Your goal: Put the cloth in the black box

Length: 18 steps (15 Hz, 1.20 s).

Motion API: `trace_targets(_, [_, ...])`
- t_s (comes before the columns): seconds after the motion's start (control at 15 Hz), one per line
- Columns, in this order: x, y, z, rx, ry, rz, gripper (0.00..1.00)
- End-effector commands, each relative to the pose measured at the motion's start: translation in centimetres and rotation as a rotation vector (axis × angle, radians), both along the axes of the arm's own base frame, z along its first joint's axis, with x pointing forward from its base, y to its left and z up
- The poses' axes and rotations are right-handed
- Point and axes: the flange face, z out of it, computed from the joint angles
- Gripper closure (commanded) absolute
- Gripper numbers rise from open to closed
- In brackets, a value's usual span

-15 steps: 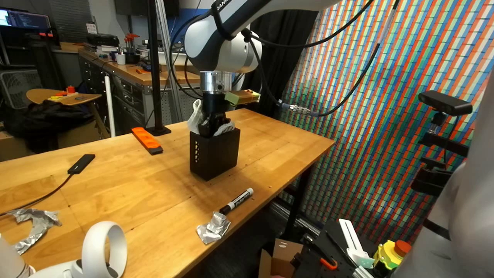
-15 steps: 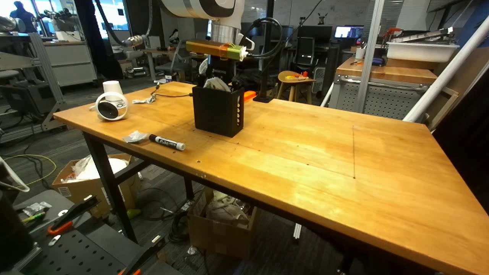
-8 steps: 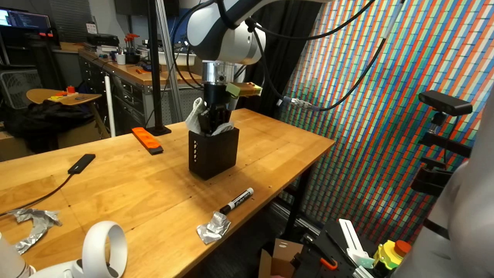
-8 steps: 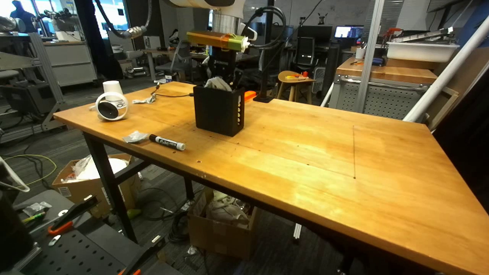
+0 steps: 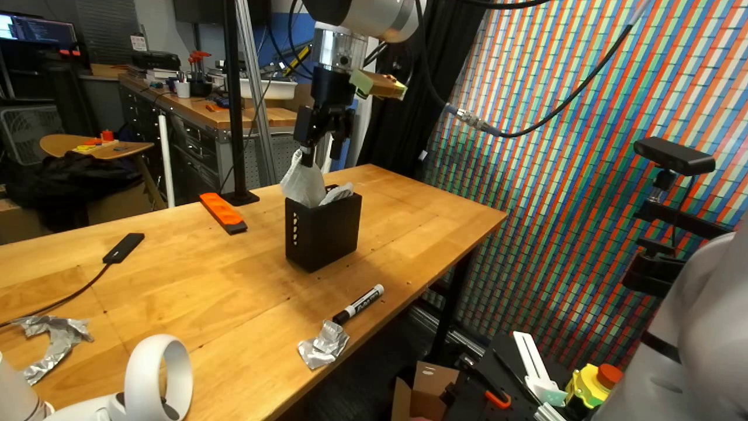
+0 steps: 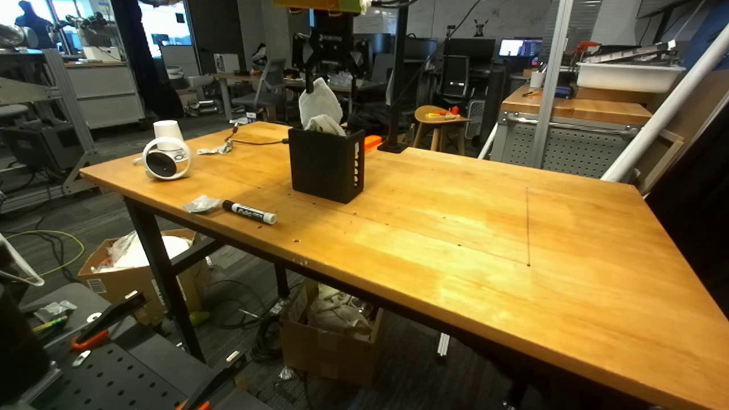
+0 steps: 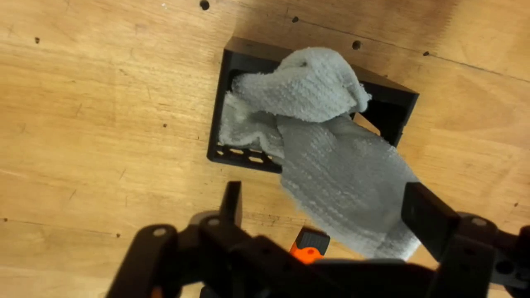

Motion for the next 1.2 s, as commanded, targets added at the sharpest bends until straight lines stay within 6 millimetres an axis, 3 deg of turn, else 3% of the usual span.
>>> trace_targets(0.0, [-0.6, 1.1, 2.8, 0.013, -0.042, 0.02, 0.0])
trace_targets(0.2, [-0.6, 2.5, 3.6, 0.02, -0.061, 0.05, 0.0])
trace_targets(0.6, [-0.3, 5.0, 2.9, 0.03, -0.055, 0.097, 0.0])
trace_targets(0.73, [-0.1, 5.1, 2.6, 0.028, -0.052, 0.105, 0.26])
trace_targets(0.8, [-0.1, 5.0, 2.5, 0.026, -0.053, 0.106, 0.3])
trace_targets(1.13, [0.0, 3.7, 2.2, 0.017, -0.048, 0.097, 0.69])
